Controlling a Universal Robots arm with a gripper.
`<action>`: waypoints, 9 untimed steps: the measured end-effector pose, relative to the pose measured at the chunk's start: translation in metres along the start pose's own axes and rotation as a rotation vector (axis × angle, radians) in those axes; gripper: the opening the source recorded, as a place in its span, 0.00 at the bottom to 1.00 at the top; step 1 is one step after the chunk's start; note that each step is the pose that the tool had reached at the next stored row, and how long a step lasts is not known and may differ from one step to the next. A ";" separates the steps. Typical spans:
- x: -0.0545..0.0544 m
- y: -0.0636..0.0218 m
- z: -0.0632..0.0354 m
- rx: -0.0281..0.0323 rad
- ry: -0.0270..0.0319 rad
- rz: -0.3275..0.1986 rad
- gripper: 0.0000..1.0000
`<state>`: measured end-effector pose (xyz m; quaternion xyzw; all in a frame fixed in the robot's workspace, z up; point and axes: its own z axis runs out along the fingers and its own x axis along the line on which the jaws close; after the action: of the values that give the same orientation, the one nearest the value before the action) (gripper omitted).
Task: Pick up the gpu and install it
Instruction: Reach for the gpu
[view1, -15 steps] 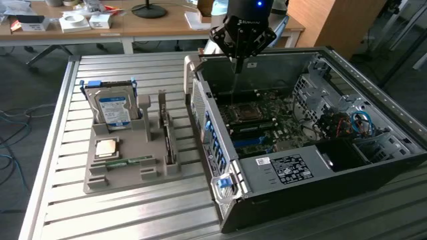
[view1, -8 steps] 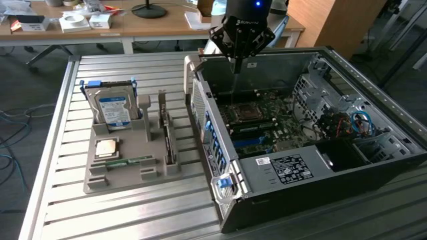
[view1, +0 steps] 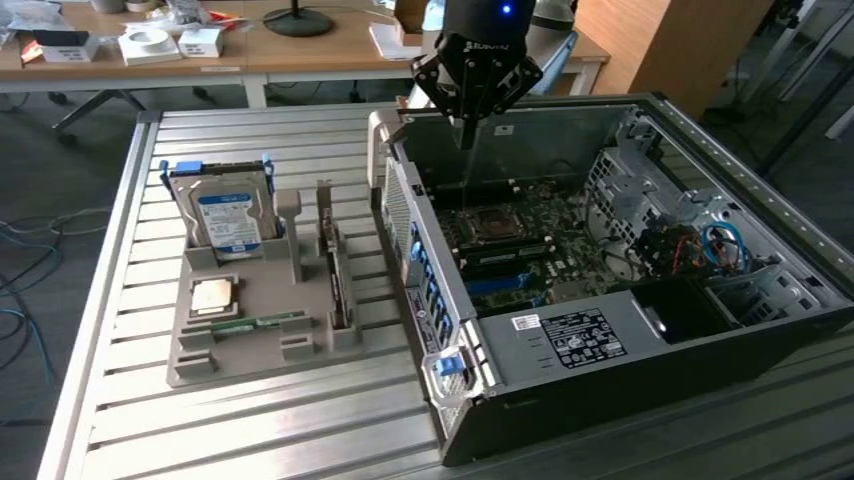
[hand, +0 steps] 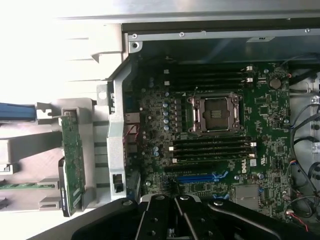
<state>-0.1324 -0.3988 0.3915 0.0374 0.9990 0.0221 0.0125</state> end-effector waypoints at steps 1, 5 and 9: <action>0.001 -0.0001 0.0002 -0.0001 0.0000 0.000 0.11; 0.004 -0.0004 0.0008 -0.0001 0.0000 0.000 0.11; 0.008 -0.0007 0.0014 0.0000 0.0000 0.000 0.11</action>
<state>-0.1403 -0.3988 0.3899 0.0374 0.9990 0.0221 0.0125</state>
